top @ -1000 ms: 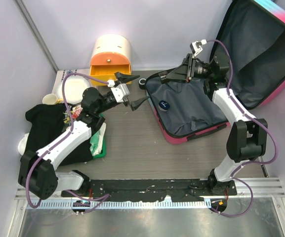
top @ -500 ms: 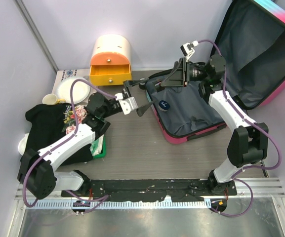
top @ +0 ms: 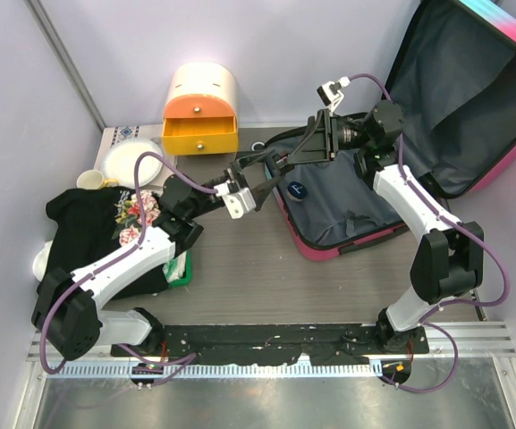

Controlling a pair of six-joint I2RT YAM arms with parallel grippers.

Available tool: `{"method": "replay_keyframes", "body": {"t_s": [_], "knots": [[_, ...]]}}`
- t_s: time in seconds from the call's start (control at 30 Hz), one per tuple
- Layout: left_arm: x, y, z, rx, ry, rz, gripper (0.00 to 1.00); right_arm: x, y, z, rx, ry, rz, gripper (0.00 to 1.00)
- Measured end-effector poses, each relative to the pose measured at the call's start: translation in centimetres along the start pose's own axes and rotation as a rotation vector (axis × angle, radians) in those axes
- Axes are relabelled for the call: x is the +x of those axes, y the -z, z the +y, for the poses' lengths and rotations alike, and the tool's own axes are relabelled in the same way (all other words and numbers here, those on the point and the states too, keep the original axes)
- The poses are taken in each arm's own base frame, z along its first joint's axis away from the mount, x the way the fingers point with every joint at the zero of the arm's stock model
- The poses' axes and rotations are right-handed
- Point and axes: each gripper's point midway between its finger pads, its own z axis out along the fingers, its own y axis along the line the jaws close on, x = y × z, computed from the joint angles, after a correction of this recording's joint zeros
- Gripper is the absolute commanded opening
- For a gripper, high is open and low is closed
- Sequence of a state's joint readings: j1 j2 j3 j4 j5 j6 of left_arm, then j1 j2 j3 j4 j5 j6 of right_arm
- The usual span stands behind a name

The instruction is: Open, take out, and arrange the luggage

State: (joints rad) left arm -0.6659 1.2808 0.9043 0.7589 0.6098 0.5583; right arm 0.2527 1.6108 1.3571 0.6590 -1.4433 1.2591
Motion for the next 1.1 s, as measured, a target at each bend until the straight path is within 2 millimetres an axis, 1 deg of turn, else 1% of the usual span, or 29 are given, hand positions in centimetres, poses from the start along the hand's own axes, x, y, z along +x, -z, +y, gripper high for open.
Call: {"method": "replay_keyframes", "body": {"t_s": [0.27,0.33,0.43,0.6,0.67,0.7,0.73,0.77,0.8,0.83,0.93,1.0,1.1], "knots": [[-0.1,-0.1,-0.1,-0.001,-0.037,-0.004,0.57,0.1,0.0,0.0,-0.001,-0.001,0.003,0.01],[-0.1,-0.1,-0.1,-0.001,-0.045,-0.004,0.53,0.1,-0.1,0.0,-0.002,-0.002,0.004,0.01],[-0.1,-0.1,-0.2,0.002,-0.050,-0.003,0.50,0.0,-0.1,-0.1,-0.002,-0.001,0.003,0.01],[0.2,-0.1,-0.3,0.002,-0.045,0.007,0.49,0.0,-0.1,-0.4,-0.002,-0.007,0.004,0.01],[0.3,-0.1,-0.3,0.001,-0.044,0.010,0.42,0.0,-0.1,-0.6,-0.001,-0.010,0.005,0.01],[0.3,-0.1,-0.3,0.001,-0.043,0.011,0.39,0.0,-0.1,-0.7,-0.001,-0.011,0.005,0.04],[0.4,-0.1,-0.3,0.000,-0.043,0.012,0.32,0.0,-0.1,-0.7,-0.001,-0.011,0.005,0.35],[0.4,-0.1,-0.3,0.000,-0.041,0.013,0.28,0.0,-0.1,-0.7,-0.001,-0.012,0.005,0.50],[0.4,0.0,-0.3,-0.001,-0.040,0.015,0.23,0.0,-0.1,-0.7,-0.001,-0.013,0.005,0.70],[0.5,0.0,-0.3,-0.003,-0.040,0.016,0.13,0.0,-0.1,-0.8,-0.001,-0.014,0.005,0.82],[0.6,0.0,-0.3,-0.008,-0.035,0.023,0.00,-0.2,-0.2,-1.2,0.000,-0.024,0.005,0.84],[0.9,0.0,-0.3,-0.014,-0.023,0.038,0.00,-0.5,0.0,-1.6,0.005,-0.030,-0.002,0.85],[1.8,0.4,-0.5,-0.020,0.025,0.091,0.00,-1.7,0.7,-2.5,0.031,-0.035,-0.043,0.86]]}}
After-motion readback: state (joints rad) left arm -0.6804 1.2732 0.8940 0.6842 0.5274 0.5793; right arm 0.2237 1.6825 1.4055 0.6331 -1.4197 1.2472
